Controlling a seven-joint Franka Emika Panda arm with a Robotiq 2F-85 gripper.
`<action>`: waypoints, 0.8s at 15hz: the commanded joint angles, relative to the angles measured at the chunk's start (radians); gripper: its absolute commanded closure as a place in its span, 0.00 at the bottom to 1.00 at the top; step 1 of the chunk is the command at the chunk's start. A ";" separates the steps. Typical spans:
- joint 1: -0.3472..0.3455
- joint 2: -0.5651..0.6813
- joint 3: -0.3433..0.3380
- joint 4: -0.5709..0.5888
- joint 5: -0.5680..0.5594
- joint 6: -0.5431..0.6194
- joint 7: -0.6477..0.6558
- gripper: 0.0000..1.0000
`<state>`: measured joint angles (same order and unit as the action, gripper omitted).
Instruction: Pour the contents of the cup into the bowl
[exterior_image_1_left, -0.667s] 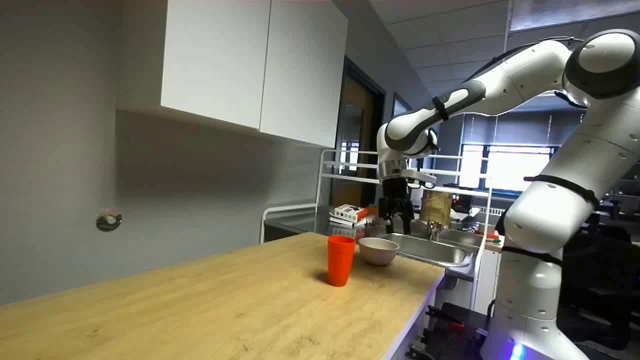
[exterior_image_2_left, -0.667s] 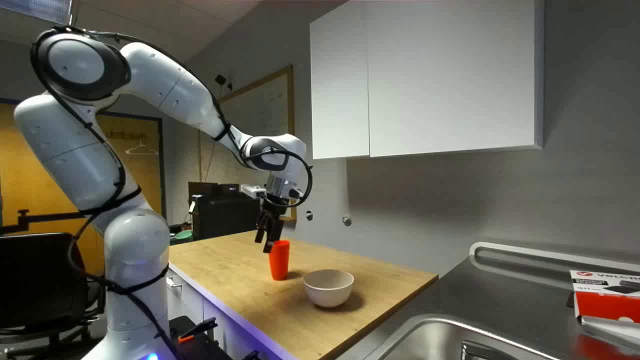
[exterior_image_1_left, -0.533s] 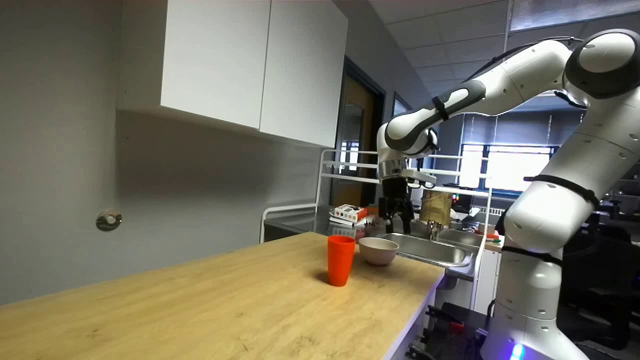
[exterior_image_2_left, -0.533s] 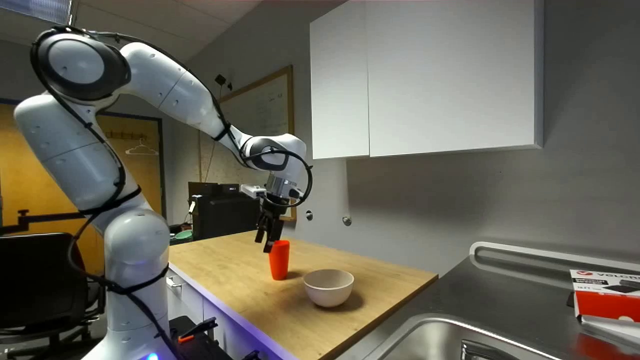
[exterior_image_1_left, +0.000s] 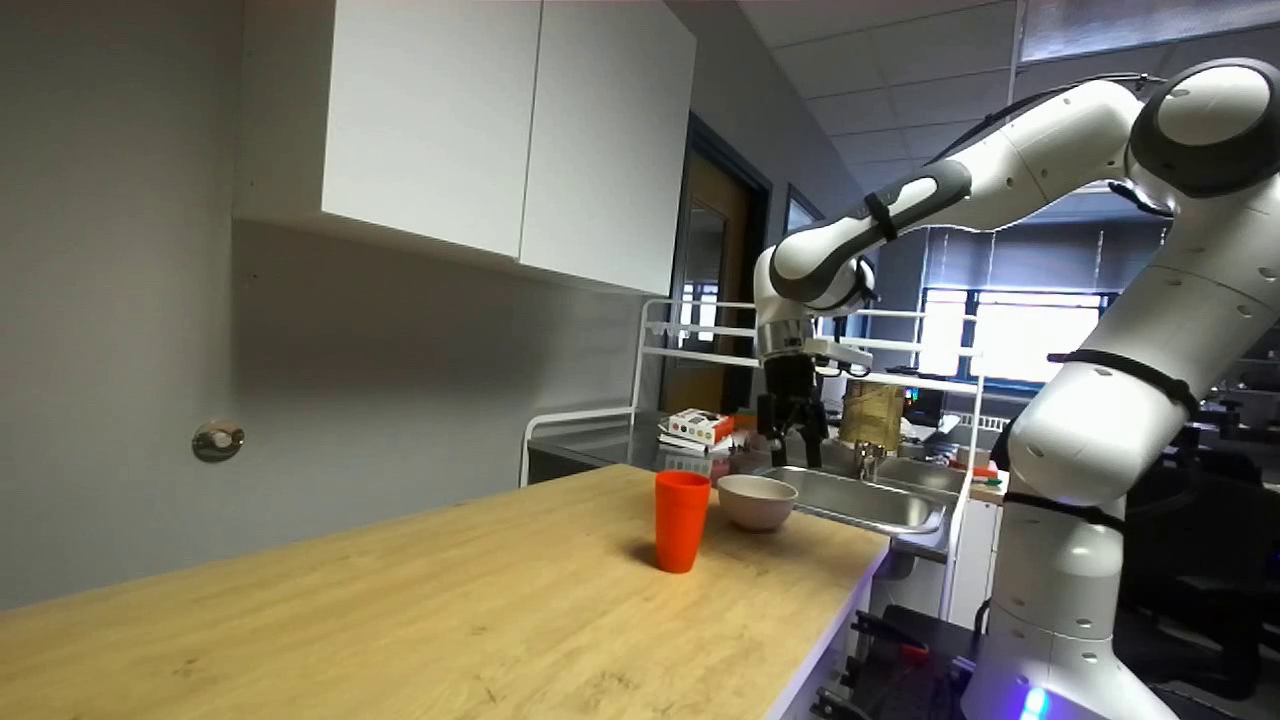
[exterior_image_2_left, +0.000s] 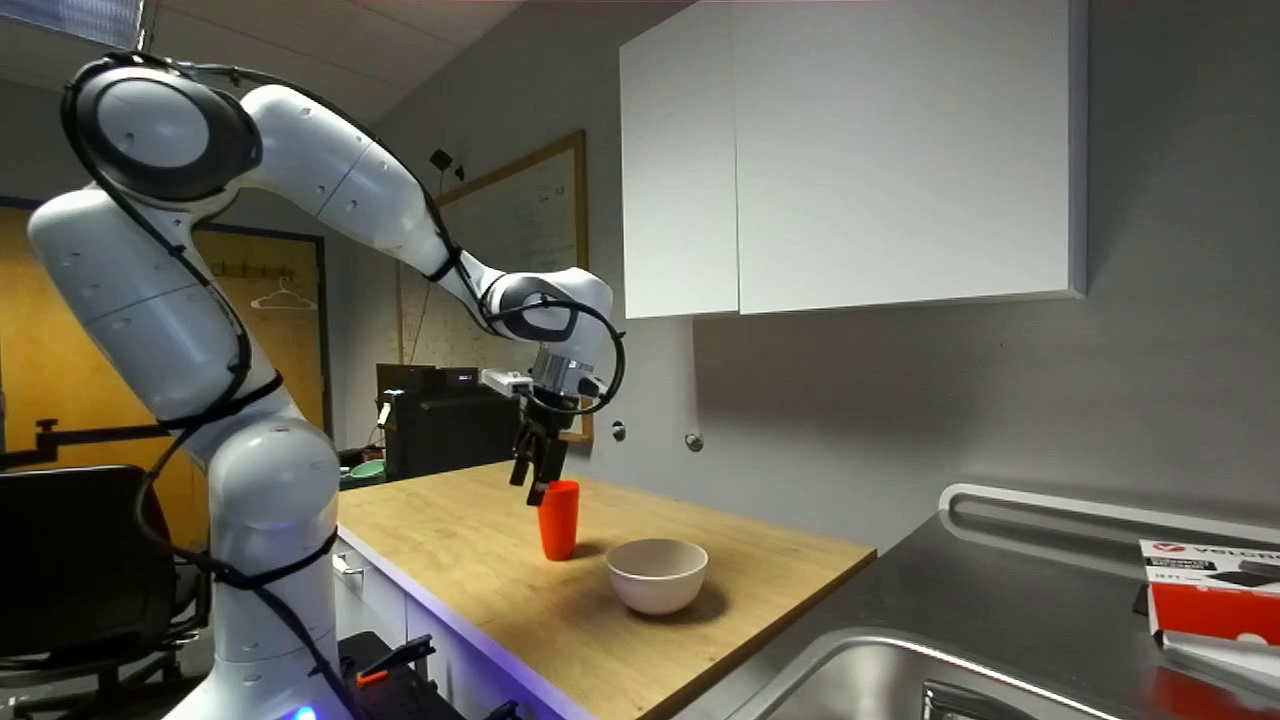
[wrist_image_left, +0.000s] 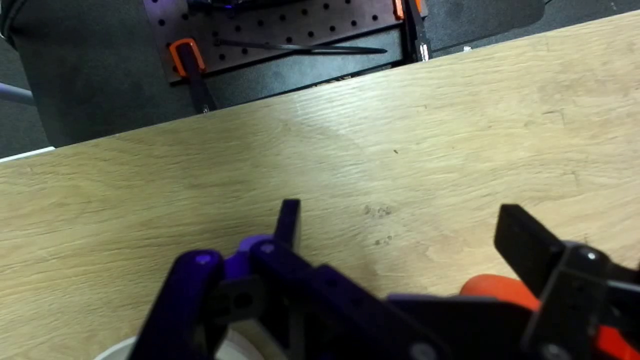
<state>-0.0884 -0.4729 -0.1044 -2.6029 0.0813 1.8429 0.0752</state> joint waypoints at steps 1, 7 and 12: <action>-0.006 0.004 0.014 0.005 0.007 0.003 0.005 0.00; 0.036 0.037 0.055 0.002 0.059 0.082 0.015 0.00; 0.104 0.084 0.109 0.009 0.133 0.225 0.009 0.00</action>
<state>-0.0156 -0.4152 -0.0263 -2.6050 0.1801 2.0083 0.0752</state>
